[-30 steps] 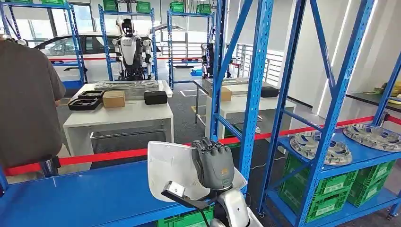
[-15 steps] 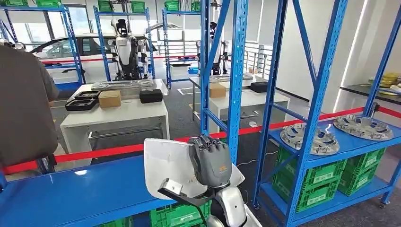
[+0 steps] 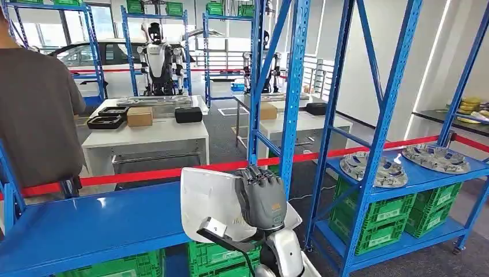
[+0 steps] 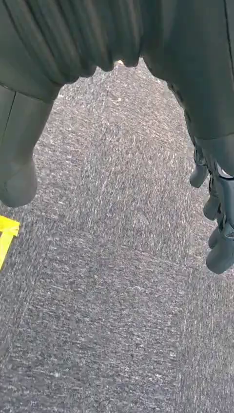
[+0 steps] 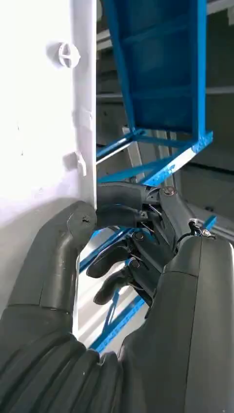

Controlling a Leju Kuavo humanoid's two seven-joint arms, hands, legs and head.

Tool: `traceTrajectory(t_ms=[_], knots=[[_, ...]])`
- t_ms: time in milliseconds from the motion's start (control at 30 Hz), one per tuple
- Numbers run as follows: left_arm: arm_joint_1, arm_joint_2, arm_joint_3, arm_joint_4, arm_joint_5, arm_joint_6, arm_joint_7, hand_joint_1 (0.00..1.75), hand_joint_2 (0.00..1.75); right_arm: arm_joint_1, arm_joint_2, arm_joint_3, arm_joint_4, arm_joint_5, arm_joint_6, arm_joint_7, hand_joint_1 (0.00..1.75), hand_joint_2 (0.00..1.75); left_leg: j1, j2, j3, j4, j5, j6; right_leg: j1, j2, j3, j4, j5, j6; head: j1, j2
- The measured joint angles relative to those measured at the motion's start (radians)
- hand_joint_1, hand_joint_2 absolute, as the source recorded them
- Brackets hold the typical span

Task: Take the parts from the cabinet and place them on the table.

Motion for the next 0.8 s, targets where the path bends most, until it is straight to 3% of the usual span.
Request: traceTrajectory(t_ms=[33,67,133,167,200,233,300,333,367,400,433,467,500,533,567,667,700,733,800], knots=[[0.0,-0.002,0.0,0.0,0.0,0.0,0.0,0.0,1.75,0.0,-0.001,-0.001,-0.002,0.0,0.0,0.0,1.57,1.75,-0.003,-0.001,-0.005,0.0,0.006,-0.008,0.007,0.0,0.022,-0.045,-0.021,-0.007,-0.001,0.0],[0.0,-0.002,0.0,0.0,-0.001,0.0,0.0,0.0,1.75,0.001,-0.002,-0.003,-0.005,0.0,-0.001,0.001,1.57,1.75,0.0,-0.001,-0.003,-0.005,0.012,-0.015,0.01,0.0,0.016,-0.036,-0.007,-0.012,-0.001,0.0],[0.0,-0.002,0.0,0.0,-0.002,0.0,0.003,0.0,1.75,-0.001,-0.005,-0.007,-0.005,0.0,0.0,0.001,1.57,1.75,0.002,0.0,-0.003,-0.01,0.026,-0.029,0.014,0.001,0.009,-0.041,-0.004,-0.023,0.0,0.0],[0.001,-0.001,0.0,0.0,-0.002,0.0,0.003,0.0,1.75,-0.001,-0.006,-0.009,-0.007,0.0,0.0,0.002,1.57,1.75,-0.003,0.0,-0.007,-0.012,0.032,-0.037,0.005,0.001,0.006,-0.052,0.009,-0.032,0.0,0.0],[0.001,-0.001,0.0,0.0,-0.003,0.0,0.004,0.0,1.75,-0.002,-0.006,-0.01,-0.007,0.0,0.0,0.001,1.57,1.75,0.001,-0.003,-0.022,0.002,0.011,-0.039,0.002,-0.003,0.002,-0.058,0.021,-0.036,-0.001,0.0],[0.001,-0.001,0.0,0.001,-0.003,0.0,0.004,0.0,1.75,-0.002,-0.006,-0.01,-0.007,0.001,0.001,0.001,1.57,1.75,0.0,-0.002,-0.034,0.042,-0.037,-0.042,0.001,-0.003,-0.007,-0.06,0.03,-0.046,-0.006,0.0],[0.0,0.002,0.0,0.0,-0.004,0.0,0.004,0.0,1.75,0.0,-0.006,-0.013,-0.007,0.003,0.005,0.001,1.57,1.75,0.001,-0.002,-0.082,0.192,-0.137,-0.052,0.003,-0.003,-0.03,-0.058,0.047,-0.05,-0.008,0.0],[0.0,0.003,0.0,0.0,-0.005,0.0,0.004,0.0,1.75,0.001,-0.006,-0.013,-0.007,0.004,0.005,0.0,1.57,1.75,0.001,-0.002,-0.104,0.27,-0.169,-0.054,0.004,-0.003,-0.044,-0.055,0.056,-0.05,-0.008,0.0],[0.001,0.003,0.0,0.0,-0.005,0.0,0.004,0.0,1.75,0.003,-0.005,-0.013,-0.007,0.007,0.005,0.001,1.57,1.75,0.001,-0.002,-0.106,0.301,-0.17,-0.055,0.004,-0.003,-0.056,-0.052,0.063,-0.049,-0.009,0.0],[0.001,0.003,0.0,0.0,-0.005,0.0,0.003,0.0,1.75,0.003,-0.006,-0.013,-0.007,0.009,0.003,0.002,1.57,1.75,0.001,-0.002,-0.085,0.286,-0.149,-0.055,0.004,-0.003,-0.069,-0.048,0.07,-0.047,-0.008,0.0],[0.0,0.003,0.0,0.0,-0.005,0.0,0.003,0.0,1.75,0.003,-0.006,-0.013,-0.007,0.009,0.003,0.002,1.57,1.75,0.001,-0.002,-0.045,0.233,-0.117,-0.053,0.004,-0.003,-0.081,-0.044,0.075,-0.045,-0.01,0.0],[0.0,0.004,0.0,0.0,-0.005,0.0,0.003,0.0,1.75,0.003,-0.006,-0.014,-0.007,0.009,0.002,0.002,1.57,1.75,0.001,-0.002,0.015,0.145,-0.085,-0.051,0.004,-0.003,-0.091,-0.039,0.081,-0.042,-0.009,0.0],[-0.001,0.005,0.0,0.0,-0.005,0.001,0.003,0.0,1.75,0.002,-0.006,-0.015,-0.007,0.009,0.002,0.002,1.57,1.75,0.001,-0.001,0.082,0.048,-0.075,-0.048,0.003,-0.003,-0.1,-0.033,0.086,-0.037,-0.01,0.0],[-0.004,0.005,0.0,0.0,-0.005,0.002,0.003,0.0,1.75,0.0,-0.006,-0.016,-0.007,0.009,0.001,0.002,1.57,1.75,-0.004,-0.002,0.122,-0.011,-0.108,-0.041,0.008,-0.003,-0.109,-0.029,0.091,-0.031,-0.01,0.0],[-0.003,0.005,0.0,0.0,-0.005,0.002,0.003,0.0,1.75,0.0,-0.006,-0.018,-0.007,0.009,0.002,0.002,1.57,1.75,-0.008,-0.005,0.107,0.001,-0.091,-0.031,0.007,-0.004,-0.109,-0.029,0.097,-0.025,-0.005,0.0],[-0.002,0.005,0.0,0.0,-0.007,0.002,0.006,0.0,1.75,-0.001,-0.006,-0.018,-0.007,0.011,0.002,0.0,1.57,1.75,-0.008,-0.005,0.093,-0.009,-0.084,-0.009,0.006,-0.003,-0.112,-0.032,0.112,-0.008,-0.006,0.0],[-0.002,0.003,0.0,0.0,-0.008,0.002,0.006,0.0,1.75,-0.001,-0.008,-0.019,-0.007,0.012,0.002,0.0,1.57,1.75,-0.002,0.001,0.091,-0.013,-0.074,0.001,0.002,-0.002,-0.117,-0.023,0.101,-0.001,-0.006,0.0],[-0.003,0.003,0.0,0.0,-0.009,0.002,0.007,0.0,1.75,-0.002,-0.009,-0.019,-0.006,0.012,0.002,0.001,1.57,1.75,-0.002,0.001,0.085,-0.013,-0.065,0.009,0.002,0.0,-0.133,0.013,0.051,0.007,-0.003,0.0],[-0.002,0.003,0.0,0.0,-0.009,0.002,0.009,0.0,1.75,-0.001,-0.009,-0.019,-0.006,0.012,0.002,0.001,1.57,1.75,-0.001,0.003,0.06,-0.011,-0.046,0.012,-0.003,0.0,-0.184,0.16,-0.058,0.018,-0.002,0.0]])
